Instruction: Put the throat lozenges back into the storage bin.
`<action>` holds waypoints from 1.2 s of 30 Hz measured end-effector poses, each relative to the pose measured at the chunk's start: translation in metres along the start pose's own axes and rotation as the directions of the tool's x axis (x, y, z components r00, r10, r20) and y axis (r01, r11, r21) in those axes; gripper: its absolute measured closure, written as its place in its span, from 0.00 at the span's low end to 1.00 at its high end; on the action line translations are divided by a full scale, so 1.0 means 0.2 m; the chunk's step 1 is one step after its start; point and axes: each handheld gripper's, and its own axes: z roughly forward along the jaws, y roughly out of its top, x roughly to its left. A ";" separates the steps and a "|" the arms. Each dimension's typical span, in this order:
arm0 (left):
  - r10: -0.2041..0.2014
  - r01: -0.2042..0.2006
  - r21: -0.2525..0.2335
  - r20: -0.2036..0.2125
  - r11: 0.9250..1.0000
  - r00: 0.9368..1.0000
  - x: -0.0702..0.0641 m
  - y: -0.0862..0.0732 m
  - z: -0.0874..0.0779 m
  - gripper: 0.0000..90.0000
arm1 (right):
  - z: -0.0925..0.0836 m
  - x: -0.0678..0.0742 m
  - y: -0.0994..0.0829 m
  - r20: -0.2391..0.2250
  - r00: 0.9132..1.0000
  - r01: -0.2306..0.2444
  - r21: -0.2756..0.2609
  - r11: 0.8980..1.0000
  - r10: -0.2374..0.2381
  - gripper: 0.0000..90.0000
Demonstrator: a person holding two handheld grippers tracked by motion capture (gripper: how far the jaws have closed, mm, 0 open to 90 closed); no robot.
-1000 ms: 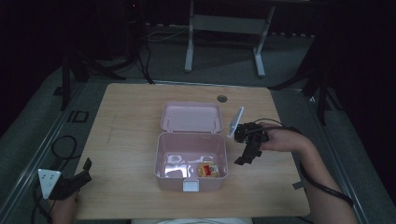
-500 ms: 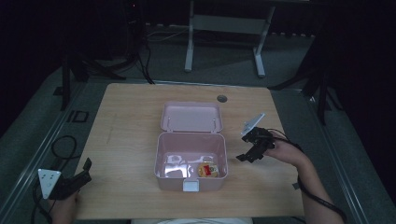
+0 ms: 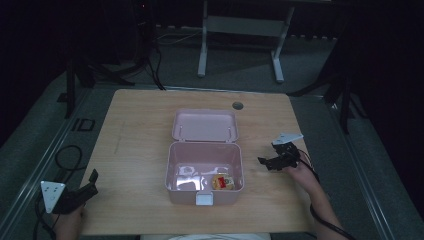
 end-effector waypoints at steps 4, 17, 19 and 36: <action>-0.002 0.002 0.000 0.000 1.000 1.000 0.00 0.00 0.00 0.03 | 0.00 -0.03 -0.07 0.063 0.997 -0.046 -0.037 0.998 0.048 0.13; -0.001 0.001 0.001 -0.002 1.000 1.000 0.00 0.00 0.00 0.03 | -0.10 -0.10 -0.27 0.232 0.947 -0.187 -0.156 0.970 0.220 0.12; -0.002 0.002 0.001 -0.003 1.000 1.000 0.00 0.00 0.00 0.03 | -0.12 -0.11 -0.30 0.257 0.933 -0.216 -0.160 0.963 0.252 0.12; -0.003 0.003 -0.002 -0.002 1.000 1.000 0.00 0.00 0.00 0.03 | -0.21 -0.16 -0.40 0.321 0.856 -0.320 -0.284 0.904 0.405 0.12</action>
